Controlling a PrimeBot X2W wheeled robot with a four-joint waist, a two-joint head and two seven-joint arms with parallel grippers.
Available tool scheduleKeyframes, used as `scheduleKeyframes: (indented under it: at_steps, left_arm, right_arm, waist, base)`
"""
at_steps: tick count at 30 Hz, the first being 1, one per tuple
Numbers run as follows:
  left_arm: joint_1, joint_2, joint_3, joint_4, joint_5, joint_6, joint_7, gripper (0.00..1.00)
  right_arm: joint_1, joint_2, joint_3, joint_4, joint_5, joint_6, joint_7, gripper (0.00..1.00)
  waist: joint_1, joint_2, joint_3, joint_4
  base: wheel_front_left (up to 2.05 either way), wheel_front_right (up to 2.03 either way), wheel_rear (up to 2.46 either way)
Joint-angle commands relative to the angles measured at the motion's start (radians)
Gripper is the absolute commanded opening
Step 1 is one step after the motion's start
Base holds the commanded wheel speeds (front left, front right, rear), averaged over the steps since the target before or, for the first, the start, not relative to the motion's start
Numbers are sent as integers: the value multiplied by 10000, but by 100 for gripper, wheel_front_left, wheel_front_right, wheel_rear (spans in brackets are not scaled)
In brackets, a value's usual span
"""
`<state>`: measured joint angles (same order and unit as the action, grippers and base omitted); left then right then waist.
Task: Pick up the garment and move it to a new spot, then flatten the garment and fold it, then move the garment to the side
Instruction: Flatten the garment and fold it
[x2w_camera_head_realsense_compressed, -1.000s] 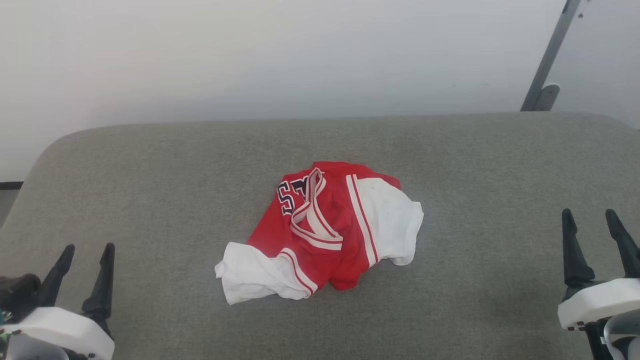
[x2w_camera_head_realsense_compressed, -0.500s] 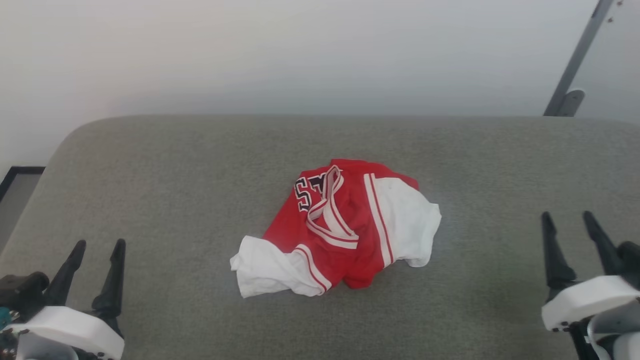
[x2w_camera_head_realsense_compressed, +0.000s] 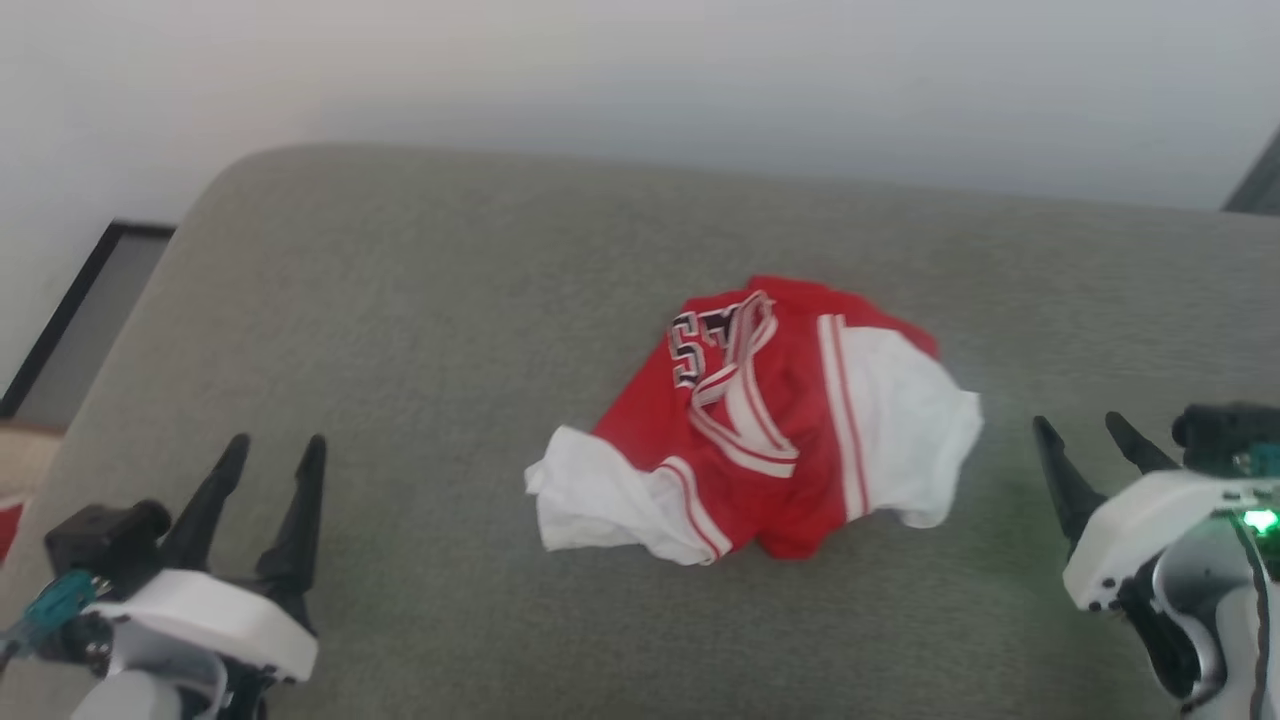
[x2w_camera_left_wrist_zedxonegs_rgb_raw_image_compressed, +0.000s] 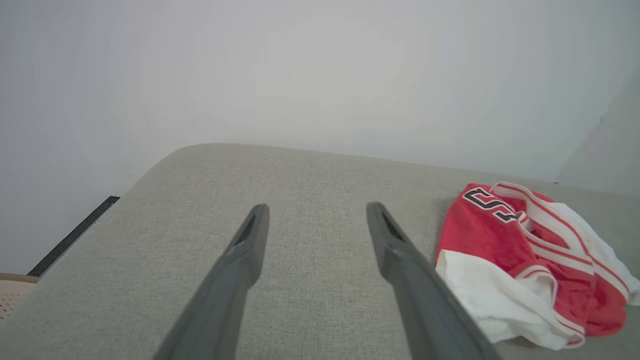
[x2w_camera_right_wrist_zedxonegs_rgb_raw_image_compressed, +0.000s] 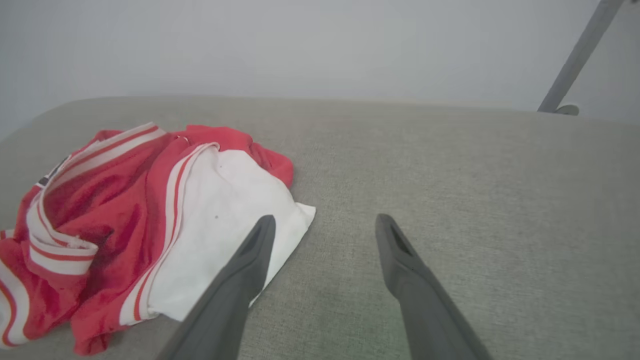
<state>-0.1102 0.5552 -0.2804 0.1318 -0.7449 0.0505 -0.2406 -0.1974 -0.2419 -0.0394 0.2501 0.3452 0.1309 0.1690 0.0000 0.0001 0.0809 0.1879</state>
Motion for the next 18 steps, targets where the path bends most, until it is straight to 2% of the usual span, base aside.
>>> scheduleKeyframes:
  at_steps: [1, 10, 17, 18]
  left_arm:
    - [-198, -58, -20, 32, 73, -57, -57, 100]
    - [-1041, -522, -382, 471, 249, -401, -118, 100]
    - [-1537, -846, -556, 871, 371, -631, -178, 100]
    - [-1594, -900, -561, 936, 363, -655, -182, 100]
  right_arm:
    - [-160, -44, 30, 105, 78, -3, 146, 100]
    - [-1153, -640, 842, 1237, 201, -5, 2235, 100]
    - [-1345, -762, 1774, 2228, 341, -2, 4239, 100]
    - [-1352, -749, 1902, 2324, 365, 0, 4486, 82]
  waist:
    - [0, -1, 321, 329]
    - [0, -1, 1201, 1090]
    - [0, -1, 1616, 1413]
    - [0, -1, 1634, 1433]
  base:
    - [0, 0, 0]
    - [0, 0, 0]
    - [0, 0, 0]
    - [0, 0, 0]
